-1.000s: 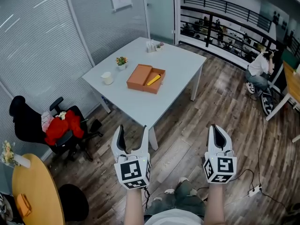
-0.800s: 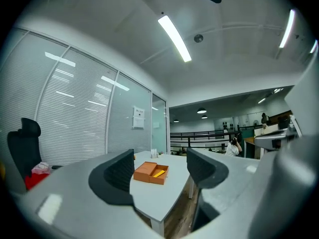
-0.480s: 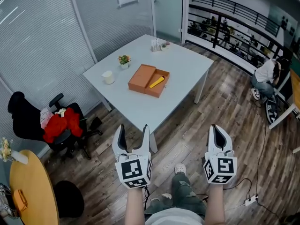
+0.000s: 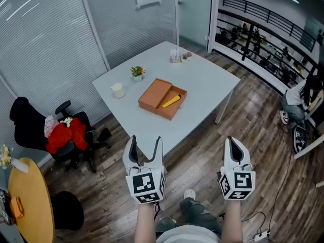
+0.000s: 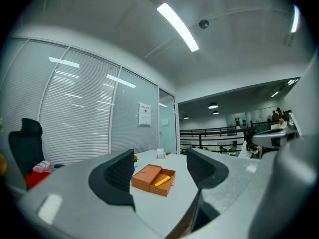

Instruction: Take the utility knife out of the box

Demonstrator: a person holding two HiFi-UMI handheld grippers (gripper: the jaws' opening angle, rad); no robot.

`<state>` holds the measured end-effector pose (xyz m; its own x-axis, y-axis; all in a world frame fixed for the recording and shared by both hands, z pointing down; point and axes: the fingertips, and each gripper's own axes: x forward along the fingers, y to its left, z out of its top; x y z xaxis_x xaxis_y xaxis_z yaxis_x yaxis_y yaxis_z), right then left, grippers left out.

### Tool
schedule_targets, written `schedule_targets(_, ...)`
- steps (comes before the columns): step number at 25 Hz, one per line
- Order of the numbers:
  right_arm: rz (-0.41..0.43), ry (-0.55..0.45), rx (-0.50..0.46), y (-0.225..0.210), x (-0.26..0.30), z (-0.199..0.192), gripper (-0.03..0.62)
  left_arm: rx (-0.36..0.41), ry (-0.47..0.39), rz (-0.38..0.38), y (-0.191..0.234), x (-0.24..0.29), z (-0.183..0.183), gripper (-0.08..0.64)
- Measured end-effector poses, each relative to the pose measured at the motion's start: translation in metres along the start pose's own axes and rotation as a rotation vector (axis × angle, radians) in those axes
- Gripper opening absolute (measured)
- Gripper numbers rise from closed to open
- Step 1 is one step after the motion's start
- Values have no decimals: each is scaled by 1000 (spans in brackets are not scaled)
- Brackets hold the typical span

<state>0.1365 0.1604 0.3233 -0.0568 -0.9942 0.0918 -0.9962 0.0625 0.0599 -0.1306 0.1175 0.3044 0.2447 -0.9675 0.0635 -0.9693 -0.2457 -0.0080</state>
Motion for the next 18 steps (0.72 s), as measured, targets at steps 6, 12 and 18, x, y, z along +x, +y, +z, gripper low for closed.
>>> schedule_targets(6,40,-17,-1,-32,47,8,23,3,-4,38,-18,45,7,319)
schedule_targets(12,64,-30,0,-59,82,9,23,6,2,69,-31,78,5,319)
schedule_targets(18,82,-27,16,-70,107,4,23,12,16,92,-34,99,1,319)
